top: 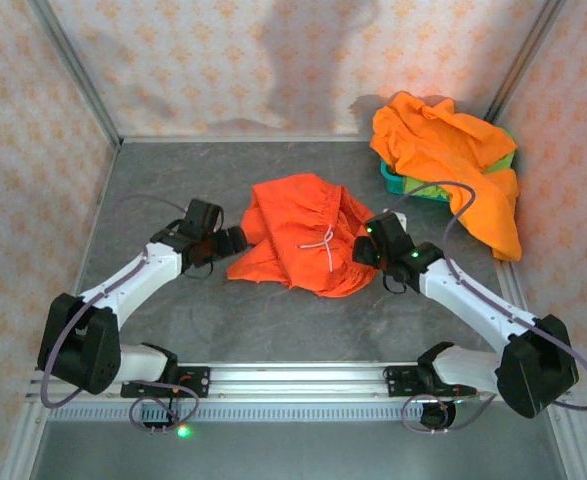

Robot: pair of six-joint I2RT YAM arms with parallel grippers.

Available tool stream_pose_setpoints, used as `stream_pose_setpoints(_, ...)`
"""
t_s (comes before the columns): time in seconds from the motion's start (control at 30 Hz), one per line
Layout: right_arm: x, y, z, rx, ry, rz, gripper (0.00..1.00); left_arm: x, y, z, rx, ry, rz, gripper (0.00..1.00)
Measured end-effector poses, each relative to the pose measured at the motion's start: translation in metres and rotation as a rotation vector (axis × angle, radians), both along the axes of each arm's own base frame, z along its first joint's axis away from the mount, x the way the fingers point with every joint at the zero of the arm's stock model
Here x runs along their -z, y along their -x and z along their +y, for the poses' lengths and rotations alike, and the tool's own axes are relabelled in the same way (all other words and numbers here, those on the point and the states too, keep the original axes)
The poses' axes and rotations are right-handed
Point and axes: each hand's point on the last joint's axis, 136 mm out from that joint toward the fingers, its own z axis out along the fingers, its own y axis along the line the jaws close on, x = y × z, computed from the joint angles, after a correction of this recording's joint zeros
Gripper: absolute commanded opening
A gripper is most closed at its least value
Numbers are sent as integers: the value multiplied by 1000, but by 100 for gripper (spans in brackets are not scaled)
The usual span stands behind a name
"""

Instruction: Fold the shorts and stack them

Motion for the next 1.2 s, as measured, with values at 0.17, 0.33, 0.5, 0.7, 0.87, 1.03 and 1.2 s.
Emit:
stream_pose_setpoints(0.17,7,-5,3,0,3,17,79,30,23,-4,-37,58,111,74)
stream_pose_setpoints(0.33,9,-7,5,0,3,17,79,47,29,-9,-67,104,160,66)
stream_pose_setpoints(0.5,11,-9,7,-4,-4,19,79,56,23,-16,-79,139,176,51)
stream_pose_setpoints(0.7,11,-9,7,-4,-6,17,84,60,18,-18,-76,137,186,17)
stream_pose_setpoints(0.87,13,-8,11,-20,-16,33,100,37,-3,-19,-48,117,105,0)
stream_pose_setpoints(1.03,16,-14,22,-83,-5,90,97,-9,-18,-14,-14,79,-28,0)
stream_pose_setpoints(1.2,4,-30,40,-192,36,140,85,-38,-22,-11,0,68,-120,0)
